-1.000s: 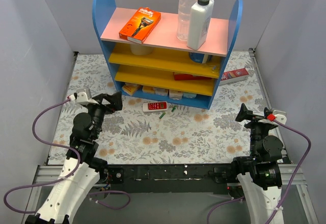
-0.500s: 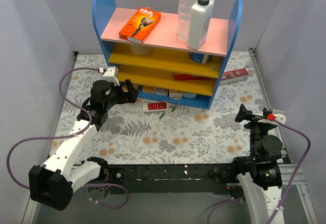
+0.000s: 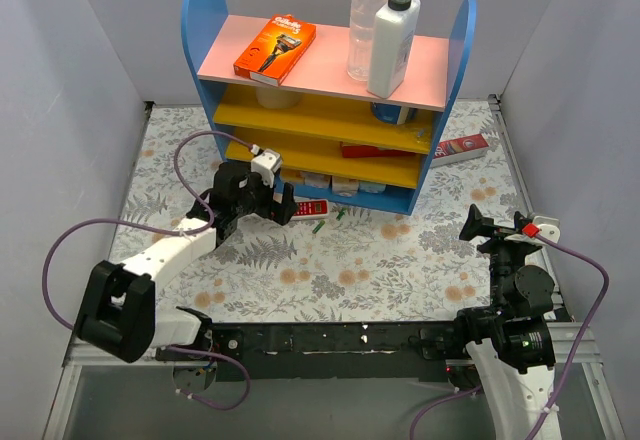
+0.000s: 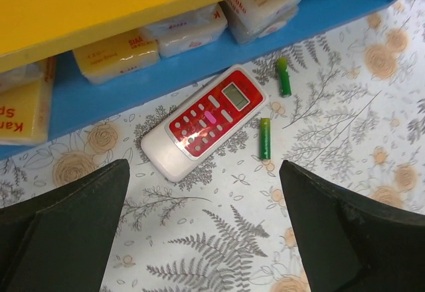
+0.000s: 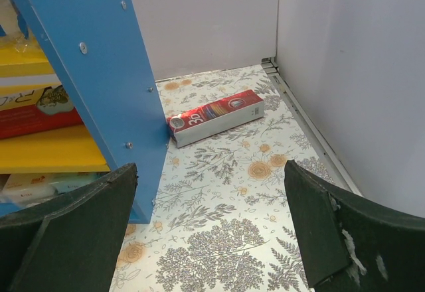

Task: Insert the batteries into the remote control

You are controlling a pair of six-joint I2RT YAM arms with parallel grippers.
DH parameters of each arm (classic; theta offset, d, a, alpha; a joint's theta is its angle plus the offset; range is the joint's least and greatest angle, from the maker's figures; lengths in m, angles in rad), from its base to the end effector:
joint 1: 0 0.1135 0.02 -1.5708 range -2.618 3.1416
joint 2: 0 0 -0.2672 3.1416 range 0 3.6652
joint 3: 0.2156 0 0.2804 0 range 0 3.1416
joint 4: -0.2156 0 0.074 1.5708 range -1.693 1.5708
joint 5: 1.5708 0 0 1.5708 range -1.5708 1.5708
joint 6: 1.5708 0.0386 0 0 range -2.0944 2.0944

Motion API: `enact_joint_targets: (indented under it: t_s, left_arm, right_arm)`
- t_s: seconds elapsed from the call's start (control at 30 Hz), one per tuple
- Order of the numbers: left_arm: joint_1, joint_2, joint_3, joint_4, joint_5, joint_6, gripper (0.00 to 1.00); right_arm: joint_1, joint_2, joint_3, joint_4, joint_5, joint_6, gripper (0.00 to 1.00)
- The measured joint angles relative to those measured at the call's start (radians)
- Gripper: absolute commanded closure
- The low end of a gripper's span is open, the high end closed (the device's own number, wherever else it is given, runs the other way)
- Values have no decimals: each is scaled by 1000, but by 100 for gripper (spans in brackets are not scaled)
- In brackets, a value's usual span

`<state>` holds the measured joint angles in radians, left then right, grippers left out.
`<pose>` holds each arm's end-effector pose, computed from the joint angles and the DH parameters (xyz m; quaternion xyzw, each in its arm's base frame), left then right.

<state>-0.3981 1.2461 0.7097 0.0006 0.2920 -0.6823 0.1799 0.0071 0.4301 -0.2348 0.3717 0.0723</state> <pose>0.2688 -0.1251 0.2217 -0.0505 0.8613 -0.3602 0.3547 0.0871 0.0016 0.3031 0.1085 0.6333 -0.0216 0.7660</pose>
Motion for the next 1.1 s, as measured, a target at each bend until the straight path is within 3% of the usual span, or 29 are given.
enact_joint_targets:
  t_s: [0.4, 0.77, 1.1]
  left_arm:
    - [-5, 269, 44, 63, 96, 198, 2]
    - [-5, 402, 112, 90, 112, 243, 2]
    - [-5, 473, 144, 75, 109, 258, 8]
  right_arm:
    - [21, 0, 0, -2, 11, 0, 2]
    - [24, 0, 0, -2, 12, 0, 2]
    - [24, 0, 0, -2, 12, -1, 2]
